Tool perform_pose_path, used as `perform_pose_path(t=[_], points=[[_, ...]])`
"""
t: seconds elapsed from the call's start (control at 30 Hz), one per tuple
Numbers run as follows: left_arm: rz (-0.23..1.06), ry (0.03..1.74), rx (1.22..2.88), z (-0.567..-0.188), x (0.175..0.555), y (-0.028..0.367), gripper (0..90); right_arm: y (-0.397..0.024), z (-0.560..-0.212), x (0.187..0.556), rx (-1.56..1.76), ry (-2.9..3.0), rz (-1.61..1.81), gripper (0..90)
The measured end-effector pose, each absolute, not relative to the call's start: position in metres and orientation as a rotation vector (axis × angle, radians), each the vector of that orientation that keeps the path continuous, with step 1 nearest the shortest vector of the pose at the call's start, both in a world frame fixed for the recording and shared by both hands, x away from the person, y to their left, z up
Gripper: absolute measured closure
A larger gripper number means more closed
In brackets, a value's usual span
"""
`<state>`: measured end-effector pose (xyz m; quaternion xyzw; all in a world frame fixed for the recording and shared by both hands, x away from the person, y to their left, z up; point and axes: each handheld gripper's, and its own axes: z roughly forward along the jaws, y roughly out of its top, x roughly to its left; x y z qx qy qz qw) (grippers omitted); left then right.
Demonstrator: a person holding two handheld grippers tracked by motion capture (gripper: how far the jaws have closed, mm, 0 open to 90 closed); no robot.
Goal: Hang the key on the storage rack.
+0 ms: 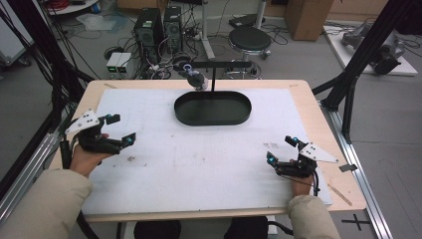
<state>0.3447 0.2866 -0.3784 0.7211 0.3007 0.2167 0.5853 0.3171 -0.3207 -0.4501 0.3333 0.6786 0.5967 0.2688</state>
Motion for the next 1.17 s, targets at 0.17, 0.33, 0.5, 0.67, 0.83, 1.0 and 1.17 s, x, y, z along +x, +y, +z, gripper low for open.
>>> perform_pose_path(t=[0.17, 0.33, 0.5, 0.67, 0.83, 1.0, 1.17], points=[[0.558, 0.705, 1.621, -0.396, 0.315, 0.296, 1.7, -0.32, -0.45, 0.317, 0.895, 1.828, 1.603, 2.2], [0.583, 0.719, 1.558, -0.413, 0.298, 0.306, 1.7, -0.32, -0.45, 0.316, 0.891, 1.832, 1.598, 2.2], [0.606, 0.726, 1.519, -0.43, 0.286, 0.311, 1.7, -0.32, -0.45, 0.316, 0.895, 1.826, 1.598, 2.2], [0.66, 0.734, 1.494, -0.442, 0.278, 0.314, 1.7, -0.32, -0.45, 0.316, 0.901, 1.829, 1.6, 2.2], [0.676, 0.747, 1.471, -0.451, 0.274, 0.316, 1.7, -0.32, -0.45, 0.316, 0.896, 1.826, 1.599, 2.2], [0.721, 0.732, 1.454, -0.453, 0.27, 0.315, 1.7, -0.32, -0.45, 0.316, 0.892, 1.83, 1.597, 2.2], [0.726, 0.728, 1.45, -0.453, 0.269, 0.315, 1.7, -0.32, -0.45, 0.316, 0.901, 1.83, 1.596, 2.2]])
